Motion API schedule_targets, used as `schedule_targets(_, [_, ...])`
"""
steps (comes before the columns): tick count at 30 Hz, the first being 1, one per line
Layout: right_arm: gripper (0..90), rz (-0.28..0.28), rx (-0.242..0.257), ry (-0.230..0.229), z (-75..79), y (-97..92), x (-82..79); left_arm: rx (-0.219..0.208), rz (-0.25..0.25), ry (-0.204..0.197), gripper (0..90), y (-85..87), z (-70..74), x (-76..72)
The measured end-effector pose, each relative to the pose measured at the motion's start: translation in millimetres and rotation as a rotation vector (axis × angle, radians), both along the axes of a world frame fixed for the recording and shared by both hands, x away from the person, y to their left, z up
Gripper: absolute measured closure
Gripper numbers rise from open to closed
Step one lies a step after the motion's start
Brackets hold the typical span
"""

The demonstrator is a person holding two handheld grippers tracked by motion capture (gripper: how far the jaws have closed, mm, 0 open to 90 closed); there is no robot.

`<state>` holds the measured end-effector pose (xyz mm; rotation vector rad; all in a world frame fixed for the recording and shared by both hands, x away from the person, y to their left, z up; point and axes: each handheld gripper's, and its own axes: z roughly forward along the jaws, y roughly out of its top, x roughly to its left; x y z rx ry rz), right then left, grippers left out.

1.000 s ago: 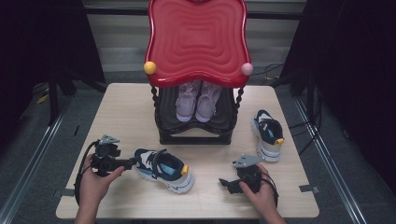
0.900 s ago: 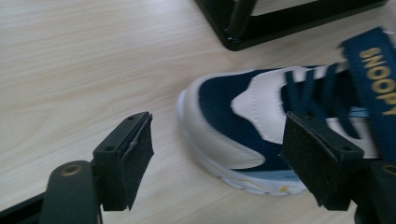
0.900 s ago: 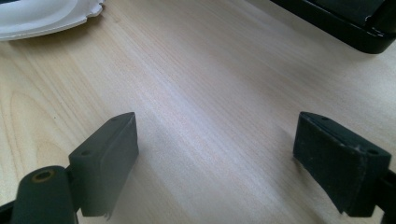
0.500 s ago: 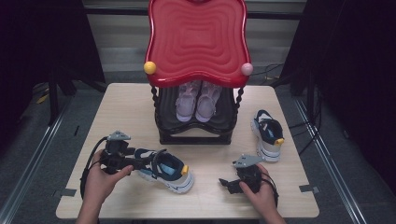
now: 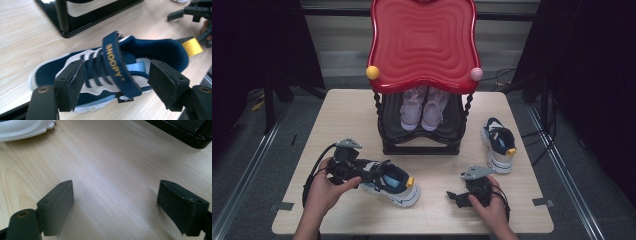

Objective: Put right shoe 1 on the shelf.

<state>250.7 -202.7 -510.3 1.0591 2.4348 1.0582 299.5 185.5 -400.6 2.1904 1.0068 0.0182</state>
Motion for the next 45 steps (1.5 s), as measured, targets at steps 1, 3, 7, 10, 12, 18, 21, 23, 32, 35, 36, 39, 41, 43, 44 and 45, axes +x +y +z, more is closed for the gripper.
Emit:
schedule_targets(1, [13.6,0.0,0.0,0.0,0.0,0.0,0.0,0.0,-0.005,0.005,28.6,-2.1,0.9,-0.1])
schedule_targets(3, [13.6,0.0,0.0,0.0,0.0,0.0,0.0,0.002,-0.018,0.014,28.6,-5.3,2.4,-0.2])
schedule_targets(7, [13.6,0.0,0.0,0.0,0.0,0.0,0.0,0.001,-0.038,0.04,29.6,-13.0,1.1,-1.6])
schedule_targets(10, [13.6,0.0,0.0,0.0,0.0,0.0,0.0,0.017,-0.057,0.058,29.7,-18.3,-6.3,-0.3])
schedule_targets(12, [13.6,0.0,0.0,0.0,0.0,0.0,0.0,0.02,-0.055,0.061,31.5,-19.7,-9.5,0.6])
schedule_targets(18, [13.6,0.0,0.0,0.0,0.0,0.0,0.0,0.046,-0.062,0.057,39.0,-19.7,-10.7,2.6])
schedule_targets(21, [13.6,0.0,0.0,0.0,0.0,0.0,0.0,0.056,-0.074,0.047,44.4,-19.9,-7.2,2.1])
schedule_targets(23, [13.6,0.0,0.0,0.0,0.0,0.0,0.0,0.042,-0.073,0.023,58.4,-18.1,-2.6,0.3])
schedule_targets(32, [13.6,0.0,0.0,0.0,0.0,0.0,0.0,0.013,-0.085,0.027,84.7,-5.0,-4.7,0.9])
schedule_targets(35, [13.6,0.0,0.001,0.0,0.0,0.0,0.0,0.015,-0.064,0.017,62.1,-7.2,0.0,0.6])
schedule_targets(36, [13.6,0.0,0.0,0.0,0.0,0.0,0.0,0.008,-0.062,0.015,56.5,-8.3,2.0,0.5])
schedule_targets(39, [13.6,0.0,0.0,0.0,0.0,0.0,0.0,0.004,-0.077,0.008,47.8,-13.0,6.2,-0.7])
schedule_targets(41, [13.6,0.0,0.0,0.0,0.0,0.0,0.0,-0.002,-0.089,0.017,43.0,-17.5,4.8,-1.1])
schedule_targets(43, [13.6,0.0,0.0,0.0,0.0,0.0,0.0,0.03,-0.099,0.029,41.5,-23.3,-1.1,-0.7])
schedule_targets(44, [13.6,0.0,0.0,0.0,0.0,0.0,0.0,0.06,-0.102,0.022,39.1,-25.1,-3.3,-0.1])
schedule_targets(45, [13.6,0.0,0.0,0.0,0.0,0.0,0.0,0.074,-0.098,0.013,38.4,-26.1,-4.7,0.2])
